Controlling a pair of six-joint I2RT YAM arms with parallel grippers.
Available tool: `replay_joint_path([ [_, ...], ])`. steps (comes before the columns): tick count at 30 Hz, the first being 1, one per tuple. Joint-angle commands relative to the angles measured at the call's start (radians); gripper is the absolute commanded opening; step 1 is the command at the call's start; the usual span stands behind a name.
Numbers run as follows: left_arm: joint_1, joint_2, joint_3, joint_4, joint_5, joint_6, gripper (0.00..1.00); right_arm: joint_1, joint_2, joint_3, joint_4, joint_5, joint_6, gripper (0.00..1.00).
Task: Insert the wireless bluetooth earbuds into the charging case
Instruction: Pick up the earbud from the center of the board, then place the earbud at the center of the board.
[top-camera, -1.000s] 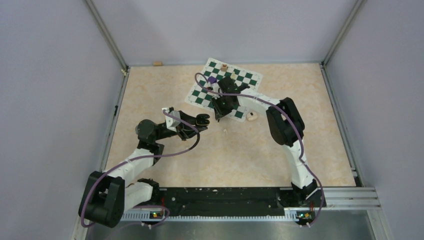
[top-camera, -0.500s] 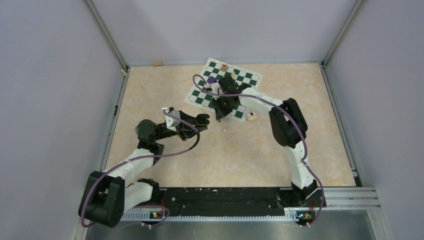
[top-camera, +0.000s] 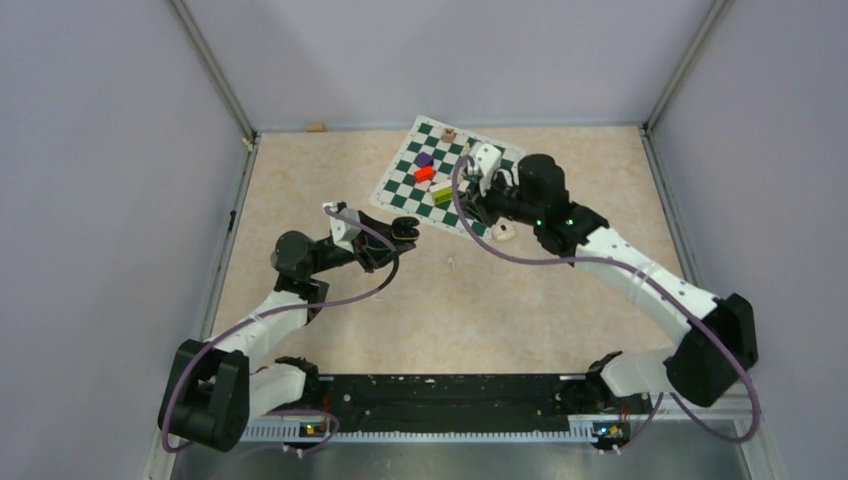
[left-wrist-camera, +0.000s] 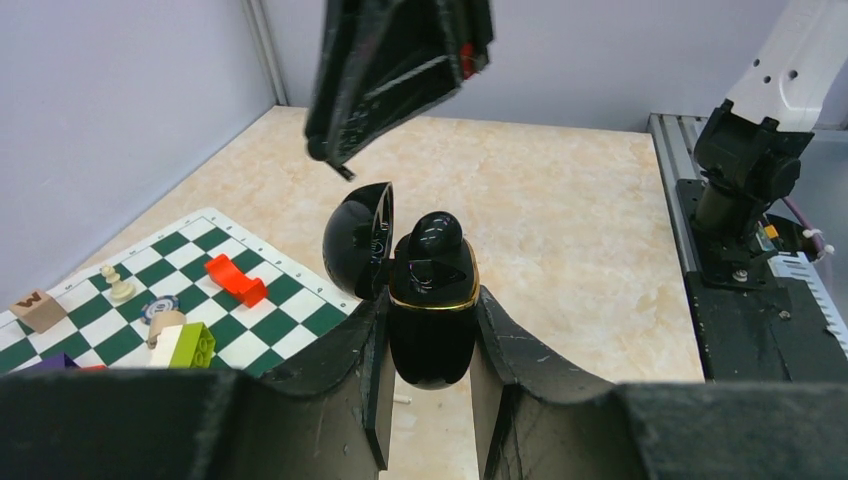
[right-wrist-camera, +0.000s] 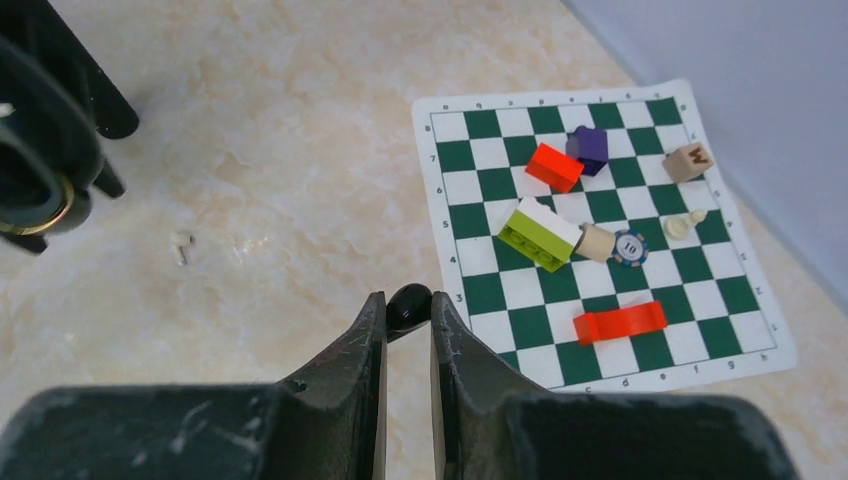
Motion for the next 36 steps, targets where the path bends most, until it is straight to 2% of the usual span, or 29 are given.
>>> replay_joint_path([
  [1, 0.001, 0.027, 0.075, 0.002, -0.005, -0.035, 0.00, -0.003, -0.134, -0.177, 0.276, -0.045, -0.063, 0.05],
  [7, 0.000, 0.078, 0.166, 0.016, 0.063, -0.117, 0.00, -0.002, -0.266, -0.287, 0.399, -0.127, -0.052, 0.05],
  [10, -0.001, 0.075, 0.145, 0.007, 0.032, -0.099, 0.00, -0.002, -0.260, -0.307, 0.331, -0.138, -0.131, 0.06],
  [14, -0.004, 0.061, 0.096, -0.006, -0.002, -0.050, 0.00, -0.005, -0.249, -0.382, 0.169, -0.127, -0.352, 0.07],
  [17, -0.004, 0.055, 0.086, -0.014, -0.009, -0.032, 0.00, -0.017, -0.229, -0.429, 0.084, -0.130, -0.404, 0.07],
  [22, -0.012, 0.065, 0.092, -0.010, -0.016, -0.047, 0.00, -0.020, -0.111, -0.439, 0.069, -0.123, -0.246, 0.07],
  [31, -0.015, 0.047, 0.070, -0.020, -0.030, -0.012, 0.00, -0.061, 0.183, -0.293, -0.068, -0.026, -0.046, 0.09],
  [36, -0.016, 0.052, 0.066, -0.013, -0.032, -0.010, 0.00, -0.078, 0.224, -0.279, -0.063, -0.002, -0.004, 0.10],
])
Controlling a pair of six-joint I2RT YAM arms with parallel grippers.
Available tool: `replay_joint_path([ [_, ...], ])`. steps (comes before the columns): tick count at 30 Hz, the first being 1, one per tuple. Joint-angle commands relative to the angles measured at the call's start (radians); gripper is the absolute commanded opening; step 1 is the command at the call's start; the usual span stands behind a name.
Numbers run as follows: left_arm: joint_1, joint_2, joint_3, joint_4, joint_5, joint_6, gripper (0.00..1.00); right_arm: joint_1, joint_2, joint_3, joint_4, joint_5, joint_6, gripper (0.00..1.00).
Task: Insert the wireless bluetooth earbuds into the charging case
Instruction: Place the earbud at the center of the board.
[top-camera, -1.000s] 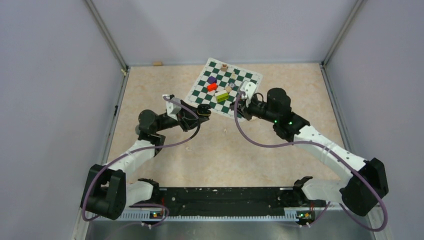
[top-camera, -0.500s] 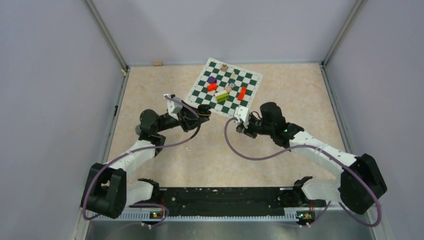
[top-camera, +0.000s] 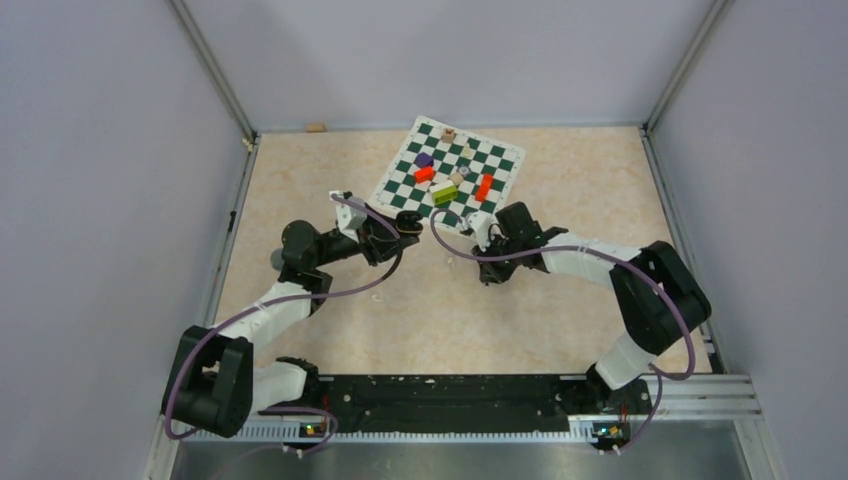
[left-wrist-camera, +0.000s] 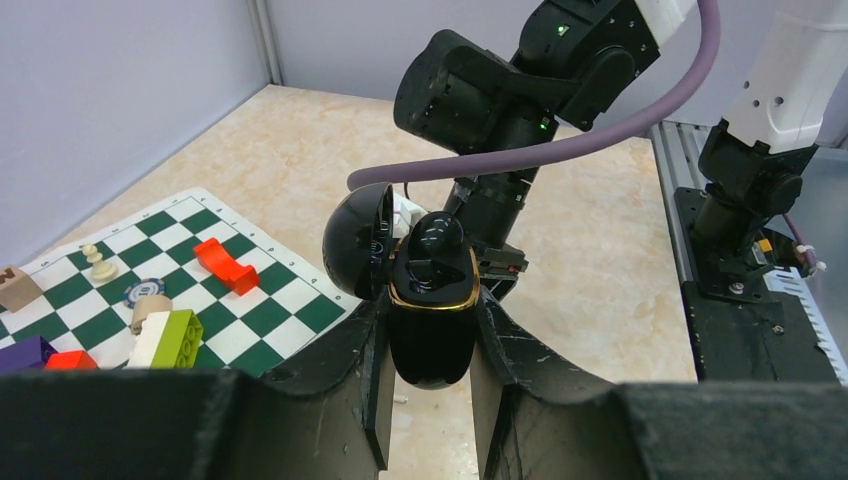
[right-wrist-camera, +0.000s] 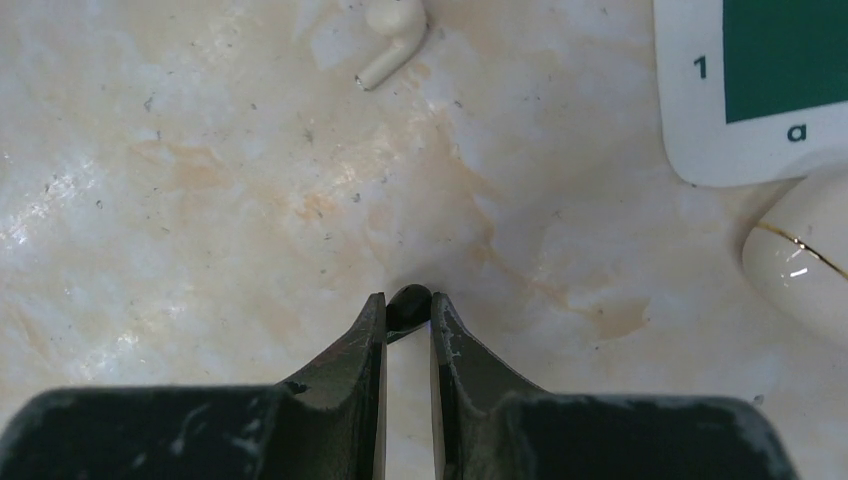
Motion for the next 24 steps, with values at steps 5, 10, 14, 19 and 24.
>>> replay_joint_path([
  [5, -0.004, -0.018, -0.009, 0.045, -0.016, 0.026, 0.00, -0.019, 0.018, 0.062, -0.043, 0.031, 0.090, 0.13],
  [10, -0.006, -0.018, -0.009, 0.049, -0.016, 0.026, 0.00, -0.028, 0.026, 0.088, -0.093, -0.004, 0.088, 0.32],
  [14, -0.006, -0.018, -0.008, 0.050, -0.014, 0.026, 0.00, -0.047, 0.036, 0.141, -0.159, -0.018, 0.107, 0.41],
  [19, -0.006, -0.018, -0.006, 0.052, -0.014, 0.026, 0.00, -0.056, 0.050, 0.209, -0.238, -0.004, 0.097, 0.42],
  [24, -0.006, -0.021, -0.006, 0.053, -0.014, 0.026, 0.00, -0.057, 0.053, 0.220, -0.210, 0.061, 0.039, 0.41],
])
